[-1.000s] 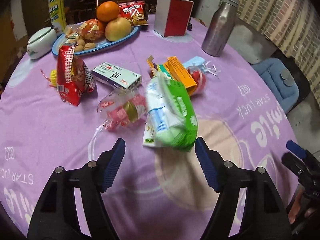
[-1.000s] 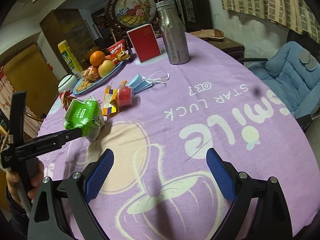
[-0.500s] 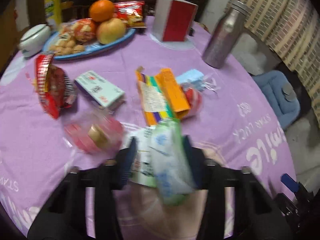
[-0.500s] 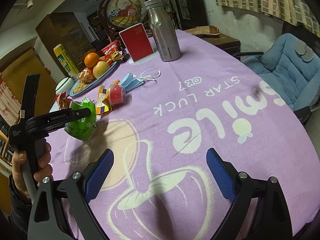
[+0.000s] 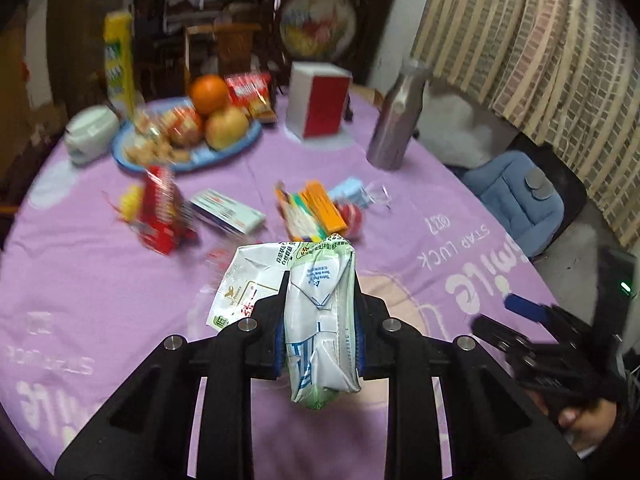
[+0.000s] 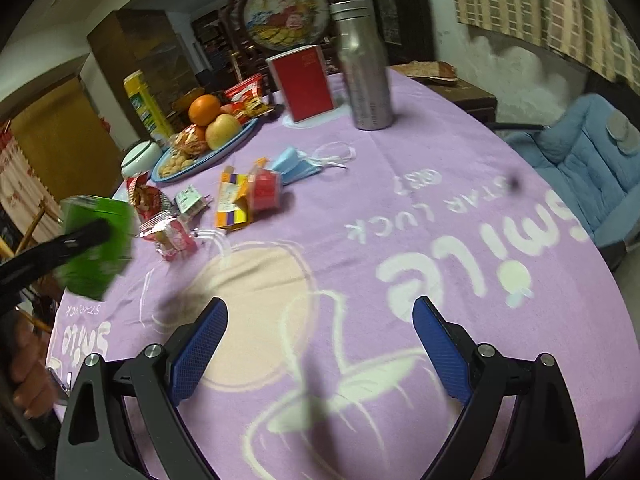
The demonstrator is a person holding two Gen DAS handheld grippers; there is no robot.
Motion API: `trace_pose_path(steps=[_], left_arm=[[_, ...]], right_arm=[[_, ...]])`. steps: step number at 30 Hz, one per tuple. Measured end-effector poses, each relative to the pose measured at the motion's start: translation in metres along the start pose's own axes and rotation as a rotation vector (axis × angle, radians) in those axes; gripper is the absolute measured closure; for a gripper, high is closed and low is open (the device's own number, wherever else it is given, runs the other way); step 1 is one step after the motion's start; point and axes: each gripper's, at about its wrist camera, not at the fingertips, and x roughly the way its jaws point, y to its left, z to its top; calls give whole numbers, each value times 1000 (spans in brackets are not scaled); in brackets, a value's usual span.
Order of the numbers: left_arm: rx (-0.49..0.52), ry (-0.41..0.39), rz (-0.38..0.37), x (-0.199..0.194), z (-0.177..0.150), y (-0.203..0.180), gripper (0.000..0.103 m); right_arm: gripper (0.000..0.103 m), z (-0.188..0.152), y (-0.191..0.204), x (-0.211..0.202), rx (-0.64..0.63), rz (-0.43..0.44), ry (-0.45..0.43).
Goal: Collect trash
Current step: 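Grasp the clear candy bag with the right tool while the left tool holds the carton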
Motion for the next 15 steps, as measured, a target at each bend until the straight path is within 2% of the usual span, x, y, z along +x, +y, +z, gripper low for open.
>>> trace_pose_path(steps=[3,4,8,11,15], left_arm=[[-24,-54,35,-23,1,17,77],[-42,-77,66,-30,1,26,77],[-134,-115,145,-33,4,61,77],[-192,-107,203,-21,3,82,77],[-262,-37,235,7,-1,105,77]], right_arm=[[11,7,23,17,-40,12,34],[11,9,30,22,-52,15,39],[11,21,67,45,-124,21,58],[11,31,94,62,-167,24,61],[11,46,135,85,-257,52,57]])
